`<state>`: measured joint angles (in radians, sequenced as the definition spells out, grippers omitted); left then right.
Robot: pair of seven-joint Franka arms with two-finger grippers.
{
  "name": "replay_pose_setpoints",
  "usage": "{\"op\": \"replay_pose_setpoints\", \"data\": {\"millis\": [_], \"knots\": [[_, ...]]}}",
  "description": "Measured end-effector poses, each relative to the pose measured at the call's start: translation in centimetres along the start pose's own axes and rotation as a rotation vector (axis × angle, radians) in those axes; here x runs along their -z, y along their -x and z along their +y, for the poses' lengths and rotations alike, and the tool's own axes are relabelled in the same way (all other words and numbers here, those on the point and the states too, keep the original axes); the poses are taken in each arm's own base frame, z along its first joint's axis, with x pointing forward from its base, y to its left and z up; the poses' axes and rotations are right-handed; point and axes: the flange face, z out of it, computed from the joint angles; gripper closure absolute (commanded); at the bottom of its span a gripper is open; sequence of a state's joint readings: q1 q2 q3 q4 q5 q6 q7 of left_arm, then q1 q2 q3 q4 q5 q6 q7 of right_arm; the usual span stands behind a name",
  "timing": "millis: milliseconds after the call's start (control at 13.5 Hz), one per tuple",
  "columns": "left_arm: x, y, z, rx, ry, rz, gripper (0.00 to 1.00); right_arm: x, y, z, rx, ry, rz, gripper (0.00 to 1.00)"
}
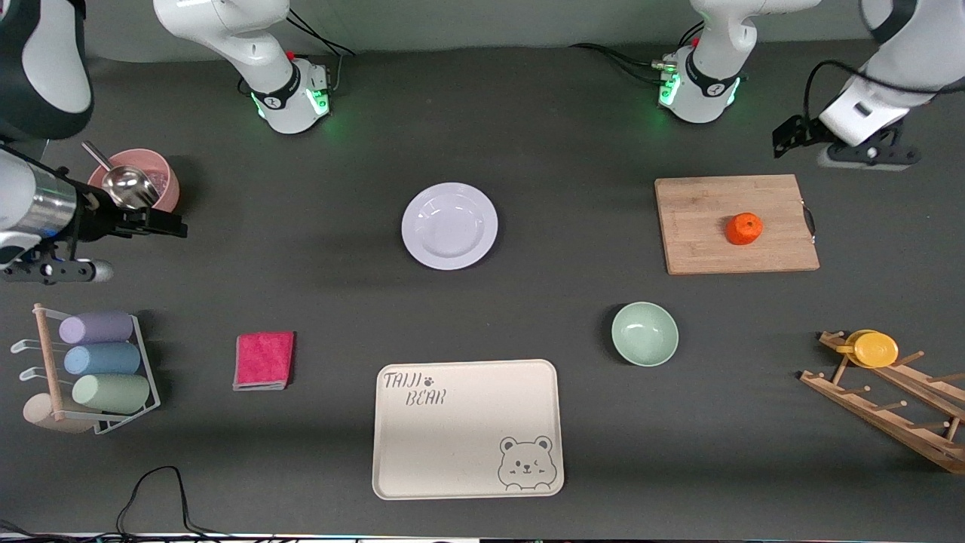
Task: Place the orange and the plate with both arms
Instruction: 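Lower the left gripper onto the orange while the right gripper approaches the plate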
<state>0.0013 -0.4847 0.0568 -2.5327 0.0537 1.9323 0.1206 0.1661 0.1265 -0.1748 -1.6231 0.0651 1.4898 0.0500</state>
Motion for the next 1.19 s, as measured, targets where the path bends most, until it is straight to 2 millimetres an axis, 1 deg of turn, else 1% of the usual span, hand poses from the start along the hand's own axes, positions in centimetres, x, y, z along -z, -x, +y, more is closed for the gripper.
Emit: {"op": "replay_pose_setpoints", "data": {"millis": [149, 297, 446, 520, 595, 743, 818, 966, 1189], "knots": [[-4.4, -1.0, 0.1, -0.005, -0.001, 0.001, 0.00, -2.5, -2.0, -0.6, -0.024, -0.036, -0.029, 0.00], [-8.8, -1.8, 0.2, -0.009, -0.001, -0.002, 0.00, -4.4, -3.7, -0.9, -0.039, -0.064, -0.031, 0.00], [-12.3, -2.4, 0.3, -0.016, -0.005, -0.010, 0.00, -5.1, -5.0, -1.2, -0.100, -0.120, -0.015, 0.00], [-13.8, -2.6, 0.3, -0.020, -0.008, -0.010, 0.00, -5.0, -5.5, -1.0, -0.151, -0.186, -0.012, 0.00], [-15.2, -2.7, 0.3, -0.023, -0.010, -0.008, 0.00, -4.9, -5.9, -0.1, -0.191, -0.245, -0.014, 0.00], [-17.5, -2.8, 0.1, -0.031, -0.021, 0.003, 0.00, -4.9, -6.6, 1.9, -0.235, -0.305, -0.013, 0.00], [-18.4, -2.8, 0.0, -0.037, -0.026, 0.007, 0.00, -5.0, -6.9, 2.3, -0.243, -0.313, -0.015, 0.00], [-19.8, -2.9, -0.2, -0.037, -0.027, 0.014, 0.00, -5.7, -7.5, 2.2, -0.247, -0.310, -0.023, 0.00], [-21.4, -3.2, -0.4, -0.035, -0.028, 0.034, 0.00, -6.8, -8.9, 1.3, -0.244, -0.301, -0.038, 0.00]]}}
